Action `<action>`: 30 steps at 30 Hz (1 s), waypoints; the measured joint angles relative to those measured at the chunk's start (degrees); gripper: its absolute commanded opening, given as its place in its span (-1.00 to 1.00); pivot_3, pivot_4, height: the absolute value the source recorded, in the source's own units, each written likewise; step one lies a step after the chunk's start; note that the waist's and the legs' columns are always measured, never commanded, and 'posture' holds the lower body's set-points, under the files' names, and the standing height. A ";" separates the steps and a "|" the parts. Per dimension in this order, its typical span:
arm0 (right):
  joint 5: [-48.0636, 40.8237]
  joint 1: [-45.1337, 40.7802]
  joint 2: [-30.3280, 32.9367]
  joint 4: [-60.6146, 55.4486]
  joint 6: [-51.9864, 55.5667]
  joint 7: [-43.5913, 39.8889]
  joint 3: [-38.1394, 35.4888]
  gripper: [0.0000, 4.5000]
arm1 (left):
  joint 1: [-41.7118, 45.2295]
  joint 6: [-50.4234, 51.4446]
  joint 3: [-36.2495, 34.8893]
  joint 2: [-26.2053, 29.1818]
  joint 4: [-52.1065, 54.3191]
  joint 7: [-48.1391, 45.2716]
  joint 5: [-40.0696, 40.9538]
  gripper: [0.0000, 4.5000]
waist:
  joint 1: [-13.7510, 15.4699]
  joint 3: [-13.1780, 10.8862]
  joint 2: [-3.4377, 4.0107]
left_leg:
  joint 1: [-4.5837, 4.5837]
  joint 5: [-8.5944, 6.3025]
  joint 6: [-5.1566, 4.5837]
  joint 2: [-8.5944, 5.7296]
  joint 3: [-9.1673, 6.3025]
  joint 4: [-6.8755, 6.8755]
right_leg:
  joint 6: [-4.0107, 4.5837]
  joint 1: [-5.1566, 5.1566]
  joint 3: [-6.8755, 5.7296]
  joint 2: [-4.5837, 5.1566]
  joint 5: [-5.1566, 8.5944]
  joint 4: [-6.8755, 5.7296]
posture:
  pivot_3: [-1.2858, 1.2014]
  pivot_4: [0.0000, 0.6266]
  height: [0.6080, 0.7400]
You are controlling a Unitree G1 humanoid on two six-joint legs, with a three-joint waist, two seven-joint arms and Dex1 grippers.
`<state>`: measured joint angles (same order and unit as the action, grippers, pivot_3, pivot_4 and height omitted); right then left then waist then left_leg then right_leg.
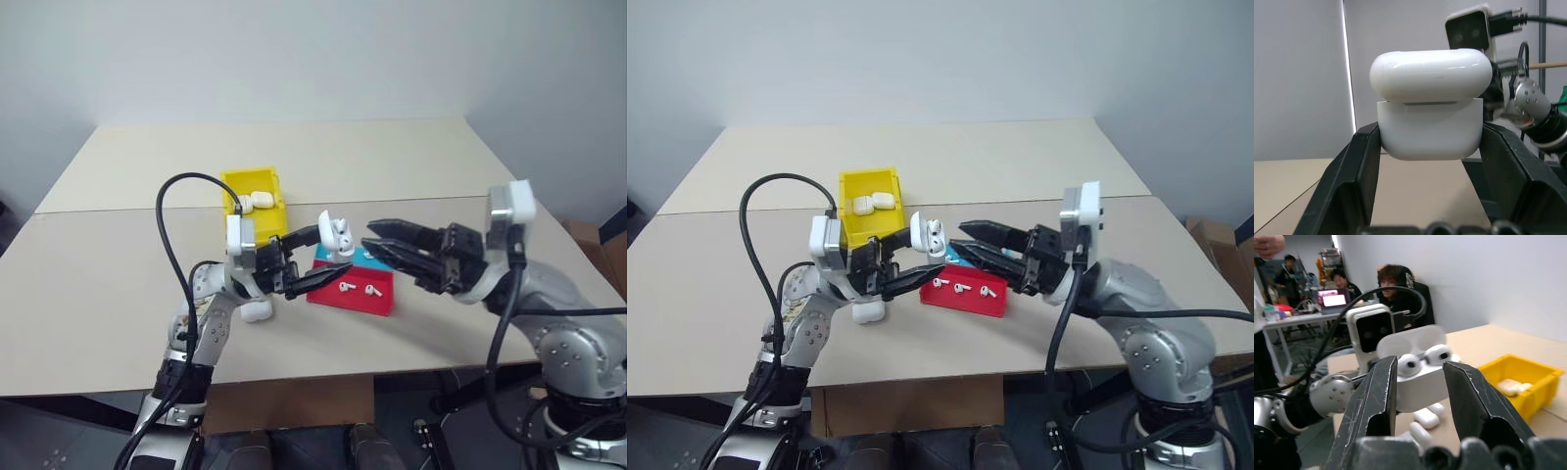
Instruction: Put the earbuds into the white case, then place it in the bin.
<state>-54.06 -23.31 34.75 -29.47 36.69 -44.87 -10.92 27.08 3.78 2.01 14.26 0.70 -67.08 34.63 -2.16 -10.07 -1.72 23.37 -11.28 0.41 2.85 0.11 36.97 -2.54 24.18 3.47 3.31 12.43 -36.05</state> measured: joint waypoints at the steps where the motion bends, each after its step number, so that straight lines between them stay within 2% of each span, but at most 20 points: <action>1: -0.10 -2.01 2.22 0.65 0.47 -0.01 -0.39 -0.15 | 0.00 -0.12 0.15 0.07 -1.10 -0.01 -0.97 0.24 | -0.05 0.00 0.00 | -0.01 0.00 0.00 -0.01 0.01 0.00 | 0.00 0.00 0.02 0.00 0.00 0.00 | 0.03 -0.52 1.00; 3: -0.34 -5.16 4.62 1.49 1.96 0.17 -0.82 -0.15 | 0.02 -0.25 0.48 0.17 -2.57 0.05 -2.09 0.24 | -0.08 0.00 0.00 | -0.02 0.00 0.00 -0.01 0.01 0.00 | 0.00 -0.01 0.02 0.00 0.00 0.00 | 0.03 -0.52 1.00; 6: -1.05 -9.64 7.34 2.88 5.10 1.18 -0.62 -0.37 | 0.50 -0.62 1.06 0.37 -4.79 0.01 -3.90 0.24 | -0.11 0.00 0.00 | -0.03 0.00 0.00 0.00 0.02 0.00 | 0.01 0.03 0.05 -0.01 0.00 -0.03 | 0.03 -0.52 1.00; 8: -1.33 -14.67 9.52 5.07 9.16 2.62 0.30 -0.66 | 1.97 -1.73 1.67 0.34 -7.35 -0.12 -5.51 0.24 | -0.05 0.00 -0.01 | 0.02 0.00 0.00 -0.01 0.01 0.00 | 0.03 0.04 0.04 -0.02 -0.01 -0.01 | 0.03 -0.52 1.00; 10: -1.33 -22.61 12.43 8.15 16.24 3.48 4.17 -0.93 | 6.06 -3.39 1.70 -0.34 -10.63 -0.18 -6.68 0.24 | 0.12 0.00 -0.01 | 0.10 0.00 -0.01 -0.02 0.03 -0.01 | 0.01 0.07 0.06 0.01 0.00 0.05 | 0.03 -0.52 1.00; 11: -1.32 -25.15 12.74 8.90 18.73 3.44 6.40 -0.97 | 7.55 -4.60 1.56 -0.98 -12.23 -0.26 -7.08 0.24 | 0.09 0.00 0.00 | 0.19 -0.01 -0.01 -0.03 0.05 -0.02 | 0.04 0.15 0.09 0.02 -0.02 0.08 | 0.03 -0.52 1.00; 14: -0.95 -30.74 12.88 10.04 22.71 2.45 10.52 -0.97 | 10.55 -7.15 1.71 -2.50 -16.50 -1.15 -8.04 0.24 | 0.19 0.00 0.00 | 0.36 -0.02 -0.03 -0.04 0.05 -0.02 | 0.29 0.23 0.06 0.04 -0.19 0.14 | 0.03 -0.52 1.00; 22: 4.43 -36.98 11.16 11.45 23.33 -1.24 17.91 -0.97 | 12.80 -11.64 2.43 -5.02 -23.16 -2.38 -10.95 0.24 | 0.42 0.00 0.00 | 0.41 -0.02 -0.04 -0.04 0.04 -0.02 | 0.28 0.27 0.02 0.05 -0.20 0.14 | 0.03 -0.52 1.00; 30: 10.81 -37.33 10.72 10.67 22.65 -3.75 21.73 -0.97 | 13.35 -12.59 2.41 -5.97 -22.57 -2.19 -11.65 0.24 | 0.72 0.00 0.00 | 0.41 -0.03 -0.04 -0.03 0.03 -0.01 | 0.27 0.28 0.02 0.05 -0.20 0.13 | 0.03 -0.52 1.00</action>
<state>-43.25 -60.65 45.46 -18.80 59.34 -48.62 10.81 40.44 -8.82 4.41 8.29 -21.87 -69.27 22.99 -1.45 -10.07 -1.72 23.78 -11.31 0.37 2.82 0.14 36.96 -2.27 24.46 3.49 3.36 12.23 -35.92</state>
